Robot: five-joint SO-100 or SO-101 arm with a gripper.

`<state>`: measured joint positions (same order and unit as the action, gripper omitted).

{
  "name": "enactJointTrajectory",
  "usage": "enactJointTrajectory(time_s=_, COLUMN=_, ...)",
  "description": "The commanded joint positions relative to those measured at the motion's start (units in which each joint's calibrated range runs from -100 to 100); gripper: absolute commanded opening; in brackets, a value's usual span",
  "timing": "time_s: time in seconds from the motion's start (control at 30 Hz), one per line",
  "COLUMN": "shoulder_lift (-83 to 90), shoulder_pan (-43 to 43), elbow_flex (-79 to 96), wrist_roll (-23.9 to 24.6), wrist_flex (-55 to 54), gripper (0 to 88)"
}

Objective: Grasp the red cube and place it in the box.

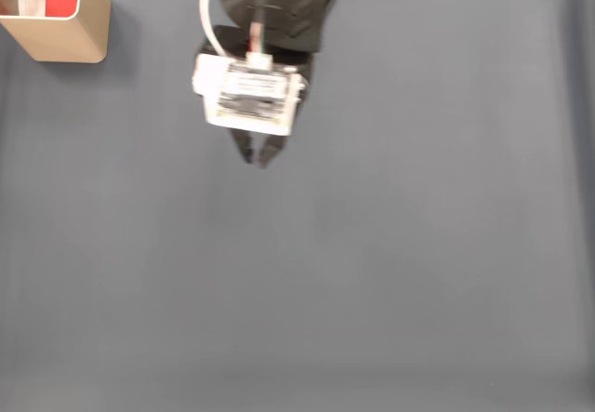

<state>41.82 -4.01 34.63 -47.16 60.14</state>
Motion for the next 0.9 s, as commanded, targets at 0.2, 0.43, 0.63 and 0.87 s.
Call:
enactJointTrajectory(time_s=0.2, shoulder_lift=4.0, shoulder_pan=8.1, elbow_flex=5.2, wrist_roll=-0.1, wrist_flex=-4.1, gripper=0.0)
enactJointTrajectory(time_s=0.43, shoulder_lift=8.1, shoulder_pan=10.6, elbow_flex=14.9, wrist_roll=0.6, wrist_flex=-6.5, gripper=0.0)
enactJointTrajectory(time_s=0.63, shoulder_lift=13.6, shoulder_pan=10.8, elbow_flex=24.4, wrist_roll=0.7, wrist_flex=-7.3, gripper=0.0)
enactJointTrajectory(time_s=0.87, shoulder_lift=20.6, shoulder_pan=10.0, elbow_flex=34.0, wrist_roll=1.1, wrist_flex=-7.4, gripper=0.0)
